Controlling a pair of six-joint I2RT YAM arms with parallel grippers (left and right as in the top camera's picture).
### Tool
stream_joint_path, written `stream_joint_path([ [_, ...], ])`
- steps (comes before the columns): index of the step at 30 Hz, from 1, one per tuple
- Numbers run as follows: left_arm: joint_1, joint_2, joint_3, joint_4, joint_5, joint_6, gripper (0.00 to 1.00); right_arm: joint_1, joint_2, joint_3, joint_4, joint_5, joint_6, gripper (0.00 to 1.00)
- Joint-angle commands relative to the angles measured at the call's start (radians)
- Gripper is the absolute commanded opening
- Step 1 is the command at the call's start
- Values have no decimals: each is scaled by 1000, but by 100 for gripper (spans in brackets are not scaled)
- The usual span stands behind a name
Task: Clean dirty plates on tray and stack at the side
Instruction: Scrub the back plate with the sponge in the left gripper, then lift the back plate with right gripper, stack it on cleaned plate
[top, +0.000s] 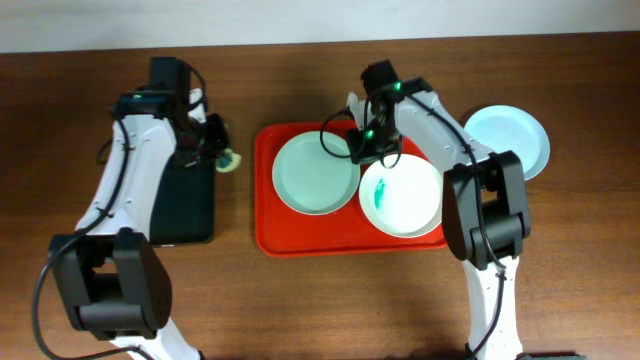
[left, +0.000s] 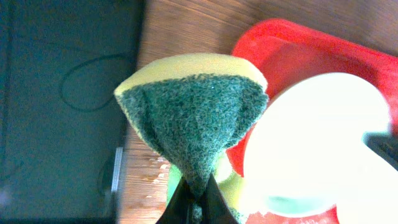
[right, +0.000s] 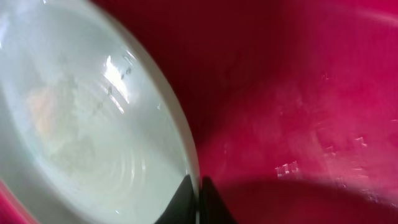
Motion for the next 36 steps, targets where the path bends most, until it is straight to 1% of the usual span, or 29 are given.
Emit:
stream_joint_path([
  [1, -69, -3, -5, 3, 30, 21, 0, 4, -17, -71, 73, -16, 58, 4],
  [4, -157, -2, -11, 20, 29, -27, 0, 5, -17, -80, 100, -16, 58, 4],
  [6, -221, 2, -30, 61, 29, -46, 0, 12, -17, -81, 111, -16, 59, 4],
  [7, -251, 7, -51, 96, 29, -52, 0, 16, -17, -81, 112, -16, 63, 4],
  [8, -289, 15, -93, 148, 29, -95, 0, 23, -17, -81, 112, -16, 75, 4],
  [9, -313, 24, -129, 193, 29, -114, 0, 25, -17, -81, 112, -16, 77, 4],
  [10, -335, 33, -165, 240, 29, -114, 0, 29, -17, -81, 112, -16, 77, 4],
  [15, -353, 118, -285, 407, 4, -114, 0, 32, -17, -81, 112, -16, 77, 4],
  [16, -353, 132, -296, 418, -27, -114, 0, 32, -17, -81, 112, -16, 77, 4],
  [17, -353, 153, -300, 407, -117, -113, 0, 32, -17, -81, 111, -16, 77, 4],
  [18, -352, 157, -300, 371, -255, -113, 0, 32, -17, -81, 111, -16, 76, 4],
  [22, -343, 154, -293, 293, -559, -113, 0, 29, -17, -81, 111, -13, 76, 4],
  [24, -328, 145, -277, 252, -648, -113, 0, 29, -17, -81, 108, 31, 76, 4],
  [26, -315, 126, -249, 233, -687, -113, 0, 29, -17, -81, 101, 65, 75, 4],
  [29, -288, 68, -180, 230, -681, -113, 0, 30, -19, -80, 100, 91, 72, 4],
  [30, -274, 45, -153, 223, -644, -113, 0, 31, -24, -77, 98, 93, 42, 4],
  [32, -224, -3, -124, 214, -517, -113, 0, 36, -56, -68, 84, 106, 1, 4],
  [33, -183, -30, -123, 214, -439, -114, 0, 45, -91, -68, 82, 171, 1, 4],
  [35, -99, -63, -123, 197, -331, -114, 0, 75, -153, -68, 75, 321, -8, 4],
  [36, -48, -69, -123, 180, -289, -113, 0, 107, -203, -68, 69, 459, -26, 4],
])
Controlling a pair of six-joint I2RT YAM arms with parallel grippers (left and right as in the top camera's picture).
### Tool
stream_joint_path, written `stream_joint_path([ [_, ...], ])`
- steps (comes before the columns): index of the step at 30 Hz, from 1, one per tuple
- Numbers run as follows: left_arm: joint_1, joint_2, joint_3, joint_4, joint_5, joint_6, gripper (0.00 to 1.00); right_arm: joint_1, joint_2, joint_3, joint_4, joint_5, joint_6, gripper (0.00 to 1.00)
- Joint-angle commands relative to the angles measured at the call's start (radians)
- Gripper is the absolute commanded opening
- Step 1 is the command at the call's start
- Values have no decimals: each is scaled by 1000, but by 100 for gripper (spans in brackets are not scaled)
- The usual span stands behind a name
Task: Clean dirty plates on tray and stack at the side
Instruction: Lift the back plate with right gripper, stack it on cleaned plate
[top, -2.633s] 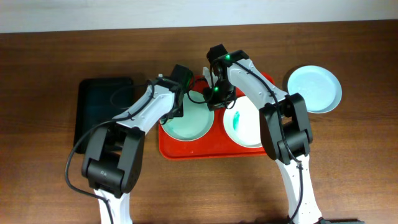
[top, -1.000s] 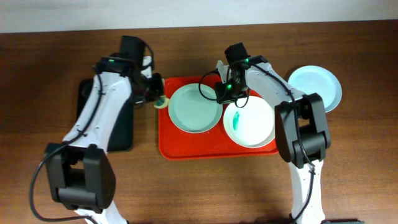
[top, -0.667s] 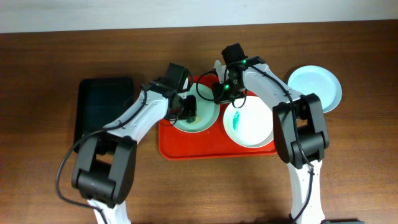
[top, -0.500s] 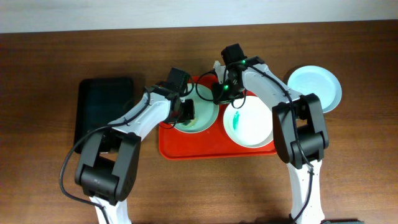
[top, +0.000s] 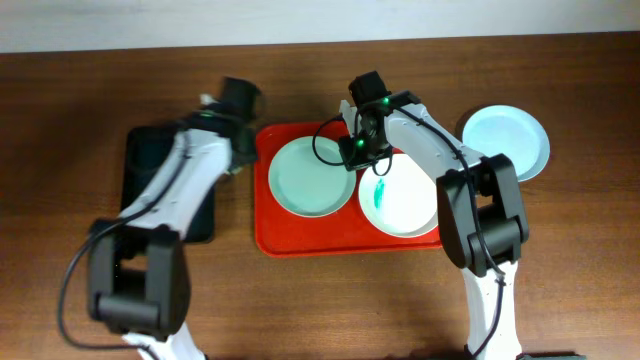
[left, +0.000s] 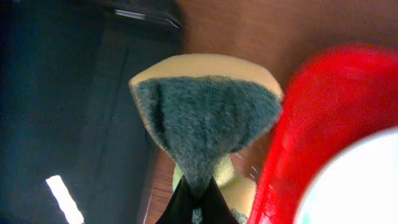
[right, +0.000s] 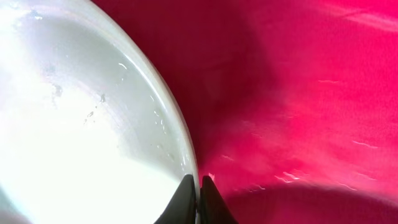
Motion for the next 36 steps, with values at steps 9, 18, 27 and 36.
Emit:
stream_joint_path([
  [9, 420, -64, 6, -80, 227, -2, 0, 479, -314, 3, 162, 1492, -491, 4],
  [18, 420, -64, 6, -80, 231, -2, 0, 537, -314, 2, 337, 1627, -557, 4],
  [27, 418, -64, 6, -77, 243, -2, 0, -119, -310, 2, -42, -36, -2, 4],
  [36, 417, -64, 6, -77, 269, -2, 0, -827, -283, -236, 51, -219, 145, 4],
])
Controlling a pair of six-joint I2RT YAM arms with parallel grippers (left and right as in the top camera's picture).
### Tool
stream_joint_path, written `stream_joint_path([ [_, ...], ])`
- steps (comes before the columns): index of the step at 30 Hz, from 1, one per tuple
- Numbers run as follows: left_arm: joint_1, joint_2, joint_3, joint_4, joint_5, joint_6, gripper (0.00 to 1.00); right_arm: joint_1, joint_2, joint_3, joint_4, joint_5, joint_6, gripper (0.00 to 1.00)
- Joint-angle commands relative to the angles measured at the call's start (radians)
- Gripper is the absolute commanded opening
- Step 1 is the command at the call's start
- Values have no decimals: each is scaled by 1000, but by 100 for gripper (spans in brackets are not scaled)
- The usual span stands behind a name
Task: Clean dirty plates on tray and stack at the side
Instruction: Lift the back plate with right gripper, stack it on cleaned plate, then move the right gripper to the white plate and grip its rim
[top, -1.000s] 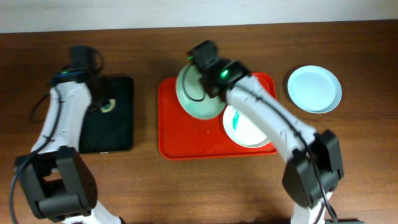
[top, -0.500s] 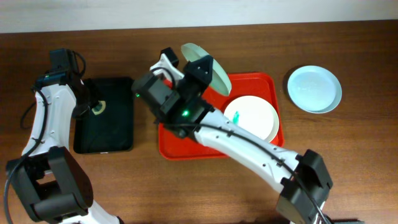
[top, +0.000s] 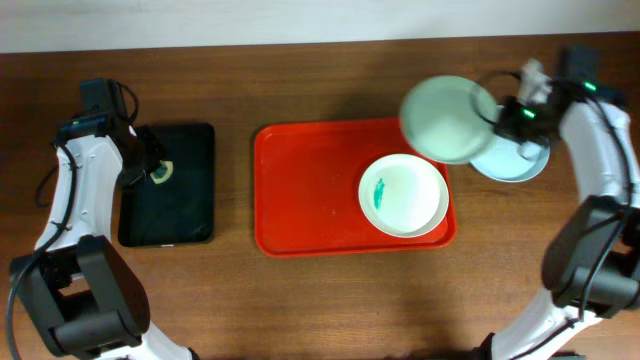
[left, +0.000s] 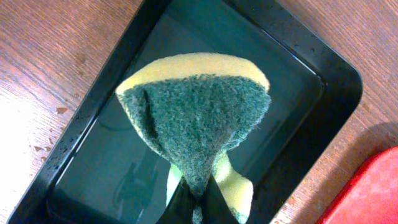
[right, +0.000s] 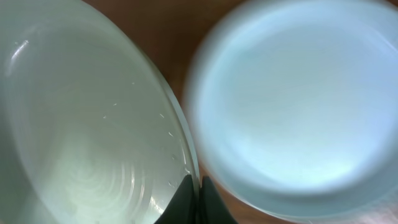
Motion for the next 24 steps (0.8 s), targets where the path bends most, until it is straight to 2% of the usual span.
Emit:
stream_joint_path([
  [1, 0, -14, 0, 3, 15, -2, 0, -173, 5, -104, 80, -64, 136, 4],
  [4, 0, -14, 0, 3, 15, -2, 0, -248, 5, -161, 180, -64, 135, 4],
  [8, 0, -14, 0, 3, 15, -2, 0, -225, 15, -167, 228, -27, 136, 11],
  [9, 0, -14, 0, 3, 14, -2, 0, -205, 19, -167, 229, 51, 136, 17],
  [10, 0, -14, 0, 3, 14, -2, 0, -185, 19, -167, 230, 111, 135, 32],
  [11, 0, -14, 0, 4, 14, -2, 0, -174, 19, -167, 230, 117, 130, 35],
  [13, 0, -14, 0, 8, 15, -2, 0, -153, 14, -166, 222, 106, 114, 35],
  [14, 0, -14, 0, 10, 15, -2, 0, -138, 2, -166, 212, 105, 82, 46],
  [16, 0, -14, 0, 10, 15, -2, 0, -103, -51, -165, 196, 105, 67, 59],
  [19, 0, -14, 0, 10, 16, -2, 0, -16, -176, -166, 142, 103, 66, 66],
  [20, 0, -14, 0, 10, 23, -2, 0, 29, -206, -166, 134, 74, 27, 71],
  [21, 0, -14, 0, 10, 26, -2, 0, 102, -222, -166, 116, 15, -93, 75],
  [24, 0, -14, 0, 10, 38, -2, 0, 266, -185, -187, 95, 45, -256, 88],
])
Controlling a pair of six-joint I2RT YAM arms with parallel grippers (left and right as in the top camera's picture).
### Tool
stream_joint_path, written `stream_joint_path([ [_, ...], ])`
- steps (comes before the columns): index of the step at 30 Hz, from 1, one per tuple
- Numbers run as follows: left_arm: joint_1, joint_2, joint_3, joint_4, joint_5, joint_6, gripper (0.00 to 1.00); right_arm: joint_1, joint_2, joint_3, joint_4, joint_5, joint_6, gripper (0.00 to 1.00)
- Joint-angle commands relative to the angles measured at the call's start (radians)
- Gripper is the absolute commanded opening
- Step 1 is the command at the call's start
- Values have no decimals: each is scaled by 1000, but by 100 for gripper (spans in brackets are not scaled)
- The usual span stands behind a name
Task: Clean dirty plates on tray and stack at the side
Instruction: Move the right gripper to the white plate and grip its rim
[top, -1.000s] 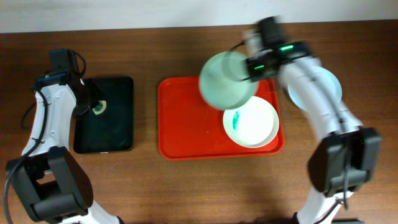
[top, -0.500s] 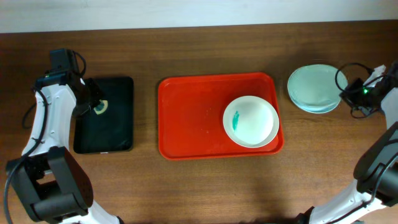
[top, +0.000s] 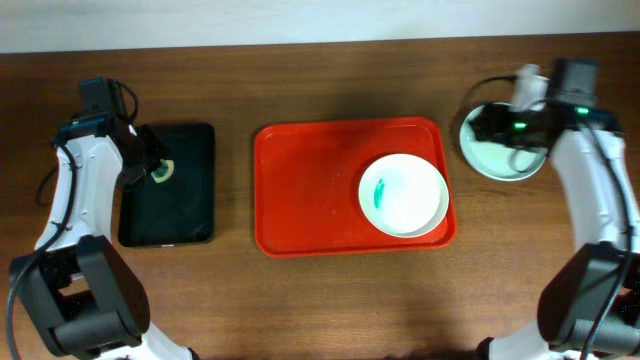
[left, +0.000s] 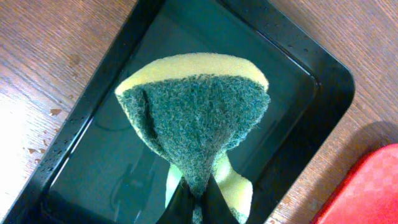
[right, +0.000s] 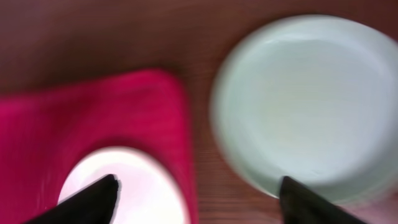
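A white plate (top: 403, 195) with a green smear lies at the right of the red tray (top: 310, 200). Right of the tray, a pale green plate (top: 505, 155) lies on the side stack; the right wrist view shows this plate (right: 305, 106) bare. My right gripper (right: 199, 196) hangs open over the wood between tray and stack, holding nothing. My left gripper (left: 198, 202) is shut on a yellow and green sponge (left: 196, 112), held above the black tray (left: 323, 87) at the far left.
The black tray (top: 170, 225) holds a film of water and sits left of the red tray. The left half of the red tray (right: 93, 112) is bare. Brown wood tabletop surrounds everything, with a white wall edge along the back.
The pale green plate was held in my right gripper just above the blue plate; now it lies on the stack and the right gripper is open. The left gripper and sponge have not moved.
My right gripper was shut on the rim of the pale green plate on the red tray, the sponge held at the tray's left edge. Later the sponge hung over the black tray and the plate over the blue one. Now the plate rests there, released.
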Motion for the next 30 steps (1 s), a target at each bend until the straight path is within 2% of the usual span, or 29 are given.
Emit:
stream_joint_path([
  [1, 0, -14, 0, 2, 27, -2, 0, 162, 63, -37, -14, 52, -185, 88],
  [6, 0, -14, 0, 3, 26, -2, 0, 261, 200, -69, -48, 312, -172, 86],
  [8, 0, -14, 0, 3, 26, -2, 0, 259, 219, -69, -64, 307, -172, 81],
  [10, 0, -14, 0, 4, 26, -2, 0, 260, 222, -69, -108, 277, -172, 67],
  [12, 0, -14, 0, 5, 26, -2, 0, 261, 225, -69, -175, 272, -164, 63],
  [14, 0, -14, 0, 5, 27, -2, 0, 260, 229, -99, -212, 272, -120, 62],
  [17, 0, -14, 0, 5, 37, -2, 0, 260, 231, -157, -181, 271, -104, 62],
  [20, 0, -14, 0, 6, 52, -2, 0, 260, 231, -171, -130, 187, -76, 61],
  [22, 0, -14, 0, 6, 61, -1, 0, 260, 231, -171, -89, 151, -27, 54],
  [24, -5, -14, 0, 8, 80, 10, 0, 261, 231, -171, -45, 73, -10, 53],
  [26, -27, -14, 0, 10, 82, 18, 0, 259, 231, -171, -37, 81, -10, 51],
  [30, -147, -14, 0, 21, 127, 48, 0, 261, 246, -172, -27, 78, 46, 26],
])
